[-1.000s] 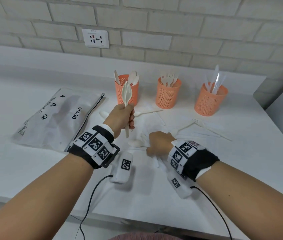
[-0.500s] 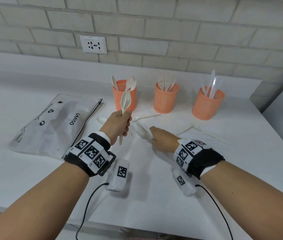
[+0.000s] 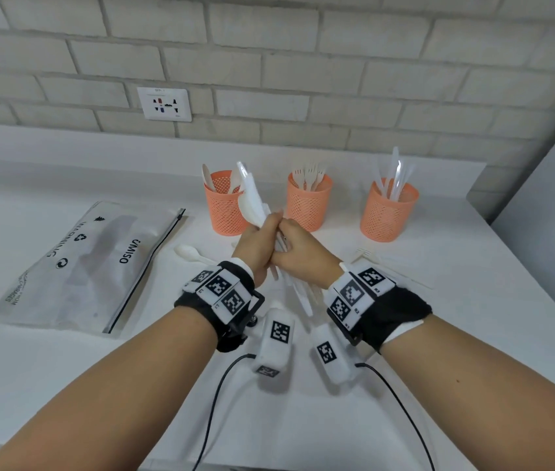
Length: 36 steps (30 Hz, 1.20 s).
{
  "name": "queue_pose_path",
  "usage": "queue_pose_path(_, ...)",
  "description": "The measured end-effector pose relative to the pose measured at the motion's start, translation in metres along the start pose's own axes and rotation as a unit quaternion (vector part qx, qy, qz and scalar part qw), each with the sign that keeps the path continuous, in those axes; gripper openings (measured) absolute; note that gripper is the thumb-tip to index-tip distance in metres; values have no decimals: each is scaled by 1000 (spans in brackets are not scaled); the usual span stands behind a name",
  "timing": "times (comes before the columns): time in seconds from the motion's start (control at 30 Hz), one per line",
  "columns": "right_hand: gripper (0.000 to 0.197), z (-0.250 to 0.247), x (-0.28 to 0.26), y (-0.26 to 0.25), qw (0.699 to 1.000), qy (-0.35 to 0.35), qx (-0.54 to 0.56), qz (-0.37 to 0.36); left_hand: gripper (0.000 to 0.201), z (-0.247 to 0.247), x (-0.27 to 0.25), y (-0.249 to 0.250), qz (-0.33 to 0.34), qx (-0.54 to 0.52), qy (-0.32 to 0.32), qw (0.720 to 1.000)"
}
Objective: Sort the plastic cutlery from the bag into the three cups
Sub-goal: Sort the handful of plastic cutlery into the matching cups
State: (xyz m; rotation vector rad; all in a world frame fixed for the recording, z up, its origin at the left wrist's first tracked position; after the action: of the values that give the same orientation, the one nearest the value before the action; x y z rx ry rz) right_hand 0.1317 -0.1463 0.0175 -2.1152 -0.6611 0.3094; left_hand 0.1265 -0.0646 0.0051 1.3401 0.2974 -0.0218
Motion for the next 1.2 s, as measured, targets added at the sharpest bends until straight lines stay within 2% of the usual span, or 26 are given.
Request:
queue_pose_path(0.07,48,-3,-2,3,1000,7,-4,11,34,4,4,0,9,13,2,1000)
queue_pose_path(0.13,45,-7,-5,10,1000,18,-4,21,27,9,4,1,15,39,-1,999)
queue_pose_path(0.2,29,-14,-13,9,999,11,-26,31,27,15,3,-1,5,32,-11,999)
queue_pose_path(0.27,16,-24,-22,7,999,-7,-10,36,37,21,3,-3,-7,27,-27,999)
queue_pose_path(0.3,16,-31,-28,7,999,-13,22,38,38,22,4,-5,-9,18,-25,999)
queue_pose_path(0.37,31,-53,-41,11,995,-10,64,73,37,25,4,-4,-6,2,-40,999)
queue_pose_path(0.4,34,-67,-49,17,994,-4,55,93,33,27,5,-4,-9,-15,-46,999)
queue_pose_path(0.47,34,-95,-67,34,992,12,-30,121,19,29,8,-2,-17,-30,-57,998)
queue_pose_path(0.53,34,-115,-89,57,972,6,-167,164,10,30,10,-2,-16,-27,-77,997)
queue_pose_path(0.63,28,-119,-117,90,911,-73,-320,251,14,32,12,-5,-21,-17,-91,995)
queue_pose_path(0.7,25,-114,-131,104,887,-75,-321,325,15,34,12,-9,-25,-17,-99,995)
queue_pose_path(0.8,37,-98,-141,111,878,-21,-246,411,17,39,11,-14,-35,-24,-101,994)
queue_pose_path(0.9,33,-82,-138,113,889,-32,-220,401,20,43,9,-13,-39,-37,-103,993)
queue_pose_path(1.0,67,-82,-139,112,906,-70,-200,367,20,41,10,-10,-33,-48,-105,993)
queue_pose_path(1.07,76,-85,-144,106,906,-129,-246,320,20,38,11,-9,-31,-53,-105,993)
queue_pose_path(1.13,66,-85,-146,103,913,-152,-255,281,21,38,10,-9,-32,-57,-105,992)
queue_pose_path(1.2,52,-80,-144,105,922,-137,-263,247,21,39,7,-9,-32,-58,-106,992)
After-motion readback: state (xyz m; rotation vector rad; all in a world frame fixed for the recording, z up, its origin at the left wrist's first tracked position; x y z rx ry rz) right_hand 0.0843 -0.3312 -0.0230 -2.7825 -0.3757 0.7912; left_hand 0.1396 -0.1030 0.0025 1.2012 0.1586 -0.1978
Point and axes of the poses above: each hand's wrist, its own x-axis towards the middle knuckle, its own z-axis out of the palm, y = z × x, the point moved 2 cm from there along x, towards the middle knuckle, and after that the axes turned 5 degrees about -y, right-handed, at the moved point
